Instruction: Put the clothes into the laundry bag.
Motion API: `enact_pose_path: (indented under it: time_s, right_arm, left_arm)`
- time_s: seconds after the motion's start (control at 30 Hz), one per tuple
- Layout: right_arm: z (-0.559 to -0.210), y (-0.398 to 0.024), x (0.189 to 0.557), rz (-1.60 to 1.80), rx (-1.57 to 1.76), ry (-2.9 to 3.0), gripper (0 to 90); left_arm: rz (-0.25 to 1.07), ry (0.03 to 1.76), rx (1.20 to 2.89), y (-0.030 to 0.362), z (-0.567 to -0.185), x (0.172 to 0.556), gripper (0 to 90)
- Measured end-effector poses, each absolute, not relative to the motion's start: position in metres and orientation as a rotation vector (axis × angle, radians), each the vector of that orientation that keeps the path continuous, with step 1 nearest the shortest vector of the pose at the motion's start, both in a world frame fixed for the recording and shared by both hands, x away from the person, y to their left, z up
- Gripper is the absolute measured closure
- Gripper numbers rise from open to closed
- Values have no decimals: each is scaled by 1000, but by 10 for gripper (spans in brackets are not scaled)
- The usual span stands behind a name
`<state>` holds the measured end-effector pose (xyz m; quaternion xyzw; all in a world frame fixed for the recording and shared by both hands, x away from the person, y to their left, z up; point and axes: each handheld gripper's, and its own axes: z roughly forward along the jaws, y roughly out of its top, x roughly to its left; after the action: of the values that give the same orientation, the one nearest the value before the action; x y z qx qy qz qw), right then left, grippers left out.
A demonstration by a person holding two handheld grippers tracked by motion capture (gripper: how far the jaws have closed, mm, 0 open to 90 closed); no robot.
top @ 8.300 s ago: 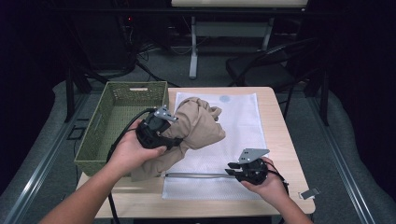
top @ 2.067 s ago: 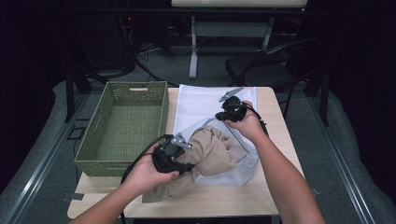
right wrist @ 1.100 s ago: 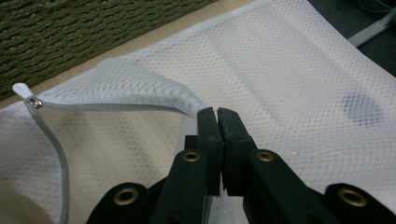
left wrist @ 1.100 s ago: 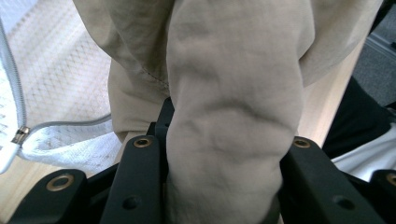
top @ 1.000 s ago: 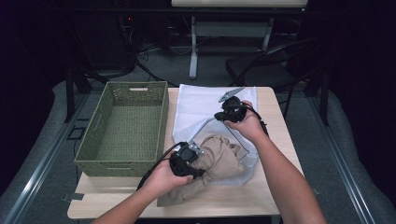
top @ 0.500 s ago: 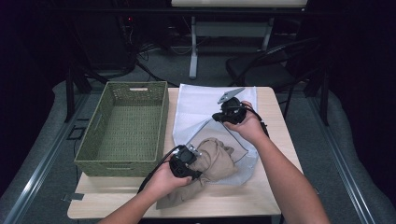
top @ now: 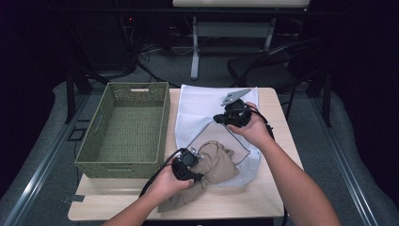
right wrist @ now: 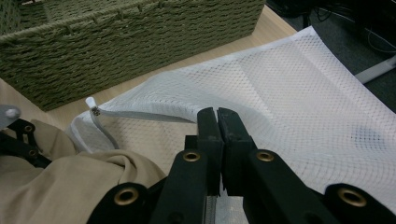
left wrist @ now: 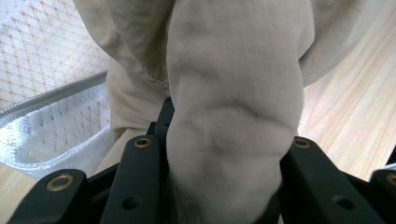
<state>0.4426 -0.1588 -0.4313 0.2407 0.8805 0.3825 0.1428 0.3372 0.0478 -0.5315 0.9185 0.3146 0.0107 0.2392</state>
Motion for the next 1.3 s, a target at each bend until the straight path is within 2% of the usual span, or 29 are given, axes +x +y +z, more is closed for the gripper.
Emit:
enact_pose_path:
  time_s: [0.7,1.3]
  right_arm:
    - [-420,-151,424,1084,676,2575,891]
    - [-413,-142,426,996,678,2667,891]
  left_arm:
    - [46,926,2455,52,-523,350,637]
    - [70,1000,2424,43,-518,370,637]
